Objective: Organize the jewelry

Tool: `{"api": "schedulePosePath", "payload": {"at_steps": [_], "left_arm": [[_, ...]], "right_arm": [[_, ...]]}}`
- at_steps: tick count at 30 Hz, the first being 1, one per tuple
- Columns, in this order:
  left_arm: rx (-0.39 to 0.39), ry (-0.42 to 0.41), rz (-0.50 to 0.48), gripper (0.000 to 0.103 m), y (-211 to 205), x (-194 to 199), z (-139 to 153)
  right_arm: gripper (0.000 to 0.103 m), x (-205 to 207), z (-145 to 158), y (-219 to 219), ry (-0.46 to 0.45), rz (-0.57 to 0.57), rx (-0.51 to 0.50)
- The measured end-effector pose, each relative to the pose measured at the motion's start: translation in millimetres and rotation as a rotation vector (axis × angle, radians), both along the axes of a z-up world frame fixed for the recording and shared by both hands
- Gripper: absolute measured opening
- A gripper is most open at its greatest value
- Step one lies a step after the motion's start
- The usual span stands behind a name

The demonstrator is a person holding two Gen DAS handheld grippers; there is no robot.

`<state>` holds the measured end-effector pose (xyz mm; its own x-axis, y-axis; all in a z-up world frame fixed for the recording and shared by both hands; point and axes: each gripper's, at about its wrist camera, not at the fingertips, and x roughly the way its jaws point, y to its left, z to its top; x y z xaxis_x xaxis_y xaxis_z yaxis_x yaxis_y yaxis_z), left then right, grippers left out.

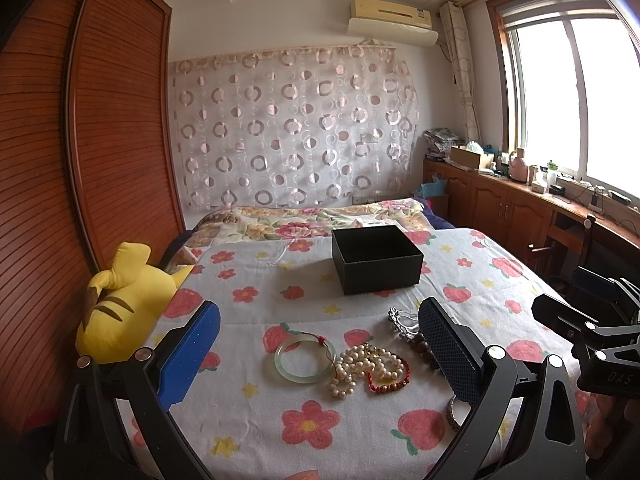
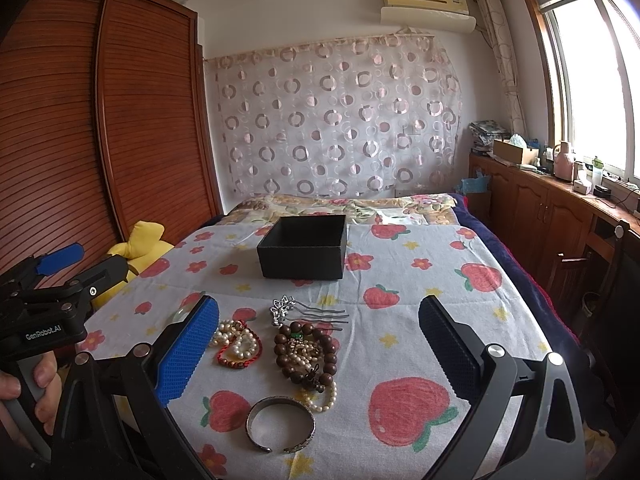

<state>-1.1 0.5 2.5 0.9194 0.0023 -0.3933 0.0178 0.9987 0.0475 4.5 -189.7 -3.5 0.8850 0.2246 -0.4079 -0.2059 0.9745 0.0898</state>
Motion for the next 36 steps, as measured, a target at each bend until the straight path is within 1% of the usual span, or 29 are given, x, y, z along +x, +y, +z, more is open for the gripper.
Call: {"api": "schedulePosePath", "payload": {"at_steps": [7, 8, 10, 12, 13, 16, 17, 19, 22, 27, 31, 34, 36], "left_arm": [[0.0, 0.001, -0.001, 0.096, 0, 0, 0], [-0.001, 0.001, -0.001, 0.096, 1, -2, 10], [-0.003, 0.008, -0.003, 0.096, 0, -1, 15], [-0.003, 0.018, -0.006, 0.096, -1, 3, 13], [-0.002, 0.021, -0.009, 0.096, -5, 0, 5], [0.006, 0.061, -0.02, 0.096, -4, 4, -6], [0.012, 0.077, -0.023, 0.096, -4, 5, -10], [0.014, 0.107, -0.025, 0.096, -1, 7, -20], [0.012, 0.138, -0.03, 0.096, 4, 11, -34], [-0.002, 0.19, -0.057, 0.096, 10, 18, -53], [-0.019, 0.246, -0.077, 0.096, 16, 26, -69], [-0.025, 0.286, -0.081, 0.096, 21, 32, -80], [-0.022, 0.305, -0.075, 0.096, 24, 35, -86]], "right_arm": [[0.101, 1, -2, -4, -0.001, 0.001, 0.0], [0.101, 1, -2, -4, 0.0, 0.001, -0.001], [0.101, 2, -3, -7, 0.0, 0.003, 0.0], [0.101, 0, -4, 0, 0.003, 0.007, 0.001], [0.101, 0, -6, 1, 0.008, 0.025, 0.003], [0.1, -2, -7, 15, 0.024, 0.065, -0.014], [0.098, -2, -9, 16, 0.035, 0.074, -0.022], [0.088, -1, -15, 17, 0.069, 0.096, -0.048], [0.076, 2, -29, 17, 0.121, 0.125, -0.075], [0.062, 9, -51, 27, 0.201, 0.18, -0.134], [0.048, 15, -70, 22, 0.259, 0.21, -0.142], [0.039, 18, -78, 22, 0.301, 0.231, -0.136], [0.036, 20, -82, 21, 0.319, 0.237, -0.139]]}}
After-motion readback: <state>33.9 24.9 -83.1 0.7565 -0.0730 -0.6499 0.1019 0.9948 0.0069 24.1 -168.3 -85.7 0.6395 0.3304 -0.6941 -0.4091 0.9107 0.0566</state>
